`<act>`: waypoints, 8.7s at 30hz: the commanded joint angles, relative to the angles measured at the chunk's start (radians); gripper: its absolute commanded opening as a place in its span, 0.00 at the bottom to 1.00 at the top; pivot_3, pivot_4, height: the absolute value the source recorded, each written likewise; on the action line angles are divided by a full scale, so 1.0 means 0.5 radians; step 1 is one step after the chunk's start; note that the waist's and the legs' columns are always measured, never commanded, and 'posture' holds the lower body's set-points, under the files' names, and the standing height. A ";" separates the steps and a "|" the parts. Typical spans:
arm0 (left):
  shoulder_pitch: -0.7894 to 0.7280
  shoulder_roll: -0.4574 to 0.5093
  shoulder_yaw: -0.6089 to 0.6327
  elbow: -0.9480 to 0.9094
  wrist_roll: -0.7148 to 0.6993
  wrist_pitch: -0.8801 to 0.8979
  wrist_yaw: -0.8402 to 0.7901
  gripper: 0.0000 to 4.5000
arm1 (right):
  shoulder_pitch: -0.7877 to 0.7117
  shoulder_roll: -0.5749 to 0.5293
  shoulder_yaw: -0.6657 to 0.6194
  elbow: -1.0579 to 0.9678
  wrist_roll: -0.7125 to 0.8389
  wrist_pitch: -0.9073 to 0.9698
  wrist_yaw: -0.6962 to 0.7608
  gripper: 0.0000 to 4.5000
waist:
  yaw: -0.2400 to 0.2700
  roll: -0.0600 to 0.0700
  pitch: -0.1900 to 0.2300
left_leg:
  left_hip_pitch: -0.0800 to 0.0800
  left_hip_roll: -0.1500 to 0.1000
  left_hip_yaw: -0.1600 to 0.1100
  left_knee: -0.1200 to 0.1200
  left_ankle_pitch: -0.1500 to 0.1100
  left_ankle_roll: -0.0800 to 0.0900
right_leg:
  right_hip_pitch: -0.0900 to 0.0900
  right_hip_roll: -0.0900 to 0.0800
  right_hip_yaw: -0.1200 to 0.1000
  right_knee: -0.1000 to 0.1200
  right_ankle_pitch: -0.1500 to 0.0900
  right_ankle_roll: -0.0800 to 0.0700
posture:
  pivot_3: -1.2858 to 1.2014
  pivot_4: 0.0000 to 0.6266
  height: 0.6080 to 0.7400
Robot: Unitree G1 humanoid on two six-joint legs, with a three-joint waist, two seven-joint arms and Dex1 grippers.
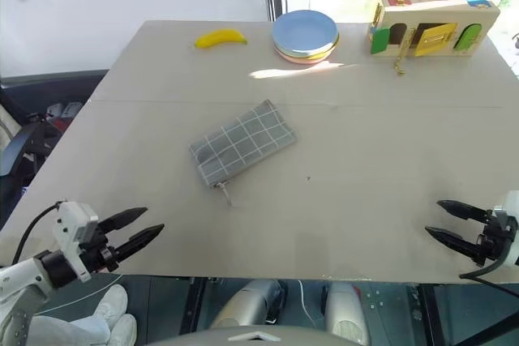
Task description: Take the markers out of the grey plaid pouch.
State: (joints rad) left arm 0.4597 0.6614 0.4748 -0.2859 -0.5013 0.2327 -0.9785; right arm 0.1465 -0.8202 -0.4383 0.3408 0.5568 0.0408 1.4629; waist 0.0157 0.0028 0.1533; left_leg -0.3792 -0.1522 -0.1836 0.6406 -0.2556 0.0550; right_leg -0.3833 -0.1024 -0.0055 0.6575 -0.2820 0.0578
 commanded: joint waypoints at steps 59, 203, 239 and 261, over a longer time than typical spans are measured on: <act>-2.168 0.008 -1.685 2.590 2.733 -2.580 2.144 0.19 | 0.076 0.182 -0.042 -1.162 0.521 0.664 -0.292 0.88 | 0.109 0.034 -0.058 | 0.002 -0.005 0.003 0.014 0.000 0.006 | 0.001 -0.001 0.003 0.012 0.008 0.014 | 0.52 0.24 1.00; -1.650 -0.947 -1.447 0.564 0.926 -0.366 0.857 0.01 | -1.359 0.686 0.083 -0.446 -0.310 0.650 -2.537 0.00 | -0.058 0.003 -0.048 | -0.035 -0.006 0.006 0.043 0.003 0.005 | -0.029 0.002 0.009 0.025 0.009 0.016 | 0.52 0.24 1.00; -1.705 -1.060 -1.491 0.504 0.900 -0.245 0.810 0.00 | -1.176 0.256 0.714 -1.060 -0.310 1.029 -1.563 0.00 | -0.003 -0.003 -0.044 | -0.036 -0.005 0.009 0.045 0.002 0.006 | -0.029 0.002 0.010 0.022 0.009 0.016 | 0.52 0.24 1.00; -1.718 -1.139 -1.551 0.339 0.572 0.012 0.539 0.00 | -1.491 -0.359 1.313 -1.272 -0.810 0.737 -0.621 0.99 | -0.005 -0.004 -0.043 | -0.037 -0.004 0.008 0.046 0.002 0.006 | -0.029 0.002 0.007 0.020 0.008 0.016 | 0.52 0.24 1.00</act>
State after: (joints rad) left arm -0.3938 0.1125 -0.3036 -0.0405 -0.1423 0.1976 -0.6807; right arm -0.5626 -0.9766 0.2090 -0.2443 0.1588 0.4250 1.0921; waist 0.0133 0.0007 0.1317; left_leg -0.3979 -0.1543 -0.1797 0.6637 -0.2549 0.0582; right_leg -0.3976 -0.1014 -0.0019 0.6674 -0.2778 0.0658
